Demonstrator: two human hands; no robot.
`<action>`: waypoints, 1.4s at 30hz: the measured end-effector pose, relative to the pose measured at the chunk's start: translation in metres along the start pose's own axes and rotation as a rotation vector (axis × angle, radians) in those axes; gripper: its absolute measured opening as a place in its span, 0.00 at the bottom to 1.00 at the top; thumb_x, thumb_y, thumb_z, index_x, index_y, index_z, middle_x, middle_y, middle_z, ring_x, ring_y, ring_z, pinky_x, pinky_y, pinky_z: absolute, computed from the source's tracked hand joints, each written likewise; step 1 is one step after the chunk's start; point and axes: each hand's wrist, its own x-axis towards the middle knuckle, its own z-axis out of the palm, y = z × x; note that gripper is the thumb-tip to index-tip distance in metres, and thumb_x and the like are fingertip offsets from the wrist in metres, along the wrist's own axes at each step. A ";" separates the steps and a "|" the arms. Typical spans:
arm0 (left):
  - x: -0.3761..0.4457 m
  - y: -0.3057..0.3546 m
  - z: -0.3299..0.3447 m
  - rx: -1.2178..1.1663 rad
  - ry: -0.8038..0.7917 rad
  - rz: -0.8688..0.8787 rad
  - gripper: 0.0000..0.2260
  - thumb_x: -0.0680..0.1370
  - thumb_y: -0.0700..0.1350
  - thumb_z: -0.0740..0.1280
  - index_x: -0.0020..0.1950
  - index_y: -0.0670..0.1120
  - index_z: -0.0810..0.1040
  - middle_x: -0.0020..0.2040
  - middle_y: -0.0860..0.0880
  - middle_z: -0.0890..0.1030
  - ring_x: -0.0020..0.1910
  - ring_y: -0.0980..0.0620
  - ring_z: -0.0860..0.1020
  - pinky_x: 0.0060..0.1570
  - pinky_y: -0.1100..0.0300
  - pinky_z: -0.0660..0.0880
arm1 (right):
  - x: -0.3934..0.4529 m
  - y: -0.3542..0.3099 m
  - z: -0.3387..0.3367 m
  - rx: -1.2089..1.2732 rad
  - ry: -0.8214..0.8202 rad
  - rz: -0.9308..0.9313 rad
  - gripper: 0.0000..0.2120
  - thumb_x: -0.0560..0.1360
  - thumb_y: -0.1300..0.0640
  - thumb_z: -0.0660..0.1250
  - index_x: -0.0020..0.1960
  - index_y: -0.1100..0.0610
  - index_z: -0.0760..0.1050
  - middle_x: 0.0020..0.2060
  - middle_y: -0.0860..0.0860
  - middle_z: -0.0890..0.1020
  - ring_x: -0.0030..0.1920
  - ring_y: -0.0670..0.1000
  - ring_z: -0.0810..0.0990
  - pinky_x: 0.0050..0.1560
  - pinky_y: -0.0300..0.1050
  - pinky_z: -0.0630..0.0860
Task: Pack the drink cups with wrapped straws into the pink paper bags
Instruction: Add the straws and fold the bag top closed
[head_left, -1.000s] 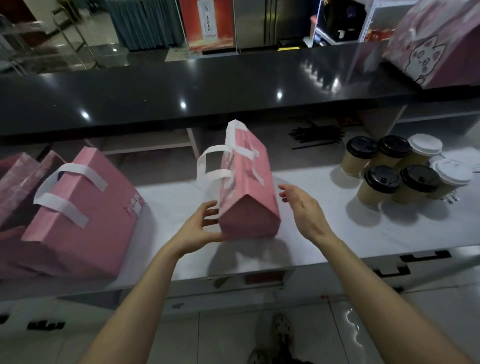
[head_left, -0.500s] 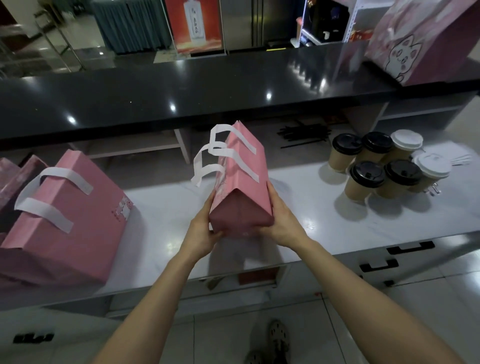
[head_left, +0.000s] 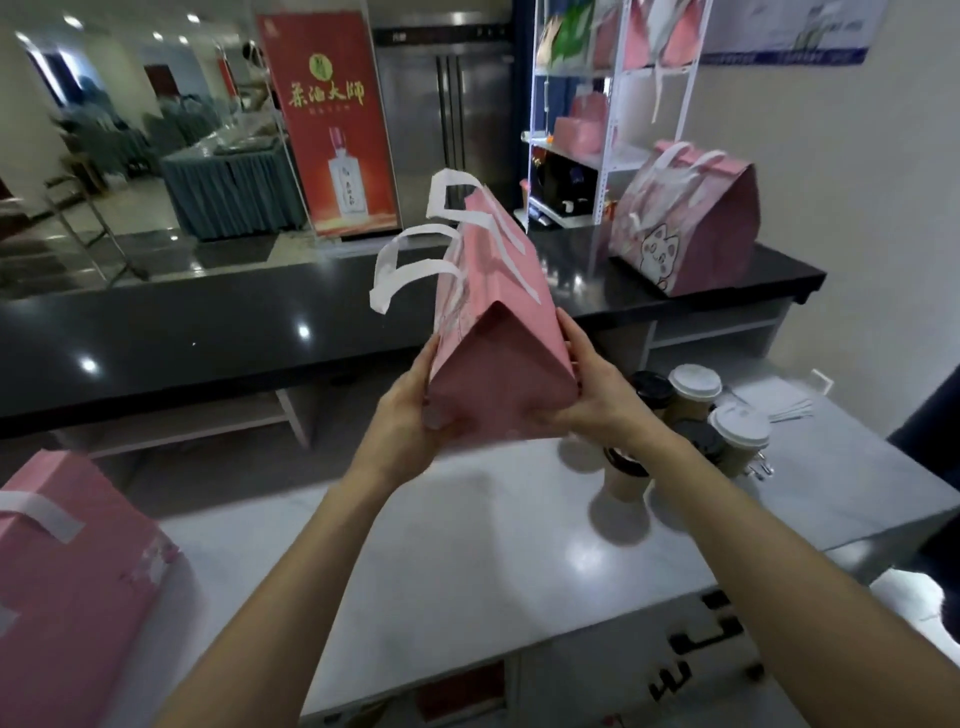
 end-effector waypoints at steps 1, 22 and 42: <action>0.016 0.006 0.007 -0.001 -0.003 0.006 0.55 0.70 0.43 0.86 0.88 0.64 0.57 0.74 0.51 0.79 0.70 0.48 0.80 0.70 0.42 0.79 | 0.012 0.005 -0.014 -0.015 0.003 -0.008 0.69 0.58 0.39 0.86 0.86 0.32 0.45 0.70 0.42 0.79 0.67 0.48 0.82 0.70 0.56 0.79; 0.250 0.040 0.182 0.185 0.093 -0.164 0.56 0.68 0.51 0.86 0.87 0.63 0.56 0.67 0.50 0.84 0.67 0.46 0.82 0.68 0.47 0.80 | 0.170 0.180 -0.206 -0.311 -0.187 0.034 0.56 0.67 0.35 0.81 0.86 0.44 0.56 0.67 0.40 0.80 0.65 0.45 0.81 0.64 0.44 0.78; 0.326 0.044 0.228 0.234 0.041 -0.211 0.57 0.70 0.49 0.85 0.89 0.61 0.52 0.72 0.48 0.81 0.70 0.46 0.80 0.70 0.53 0.77 | 0.127 0.232 -0.208 -0.580 -0.418 0.164 0.38 0.79 0.37 0.74 0.83 0.50 0.67 0.77 0.52 0.76 0.74 0.56 0.76 0.70 0.54 0.76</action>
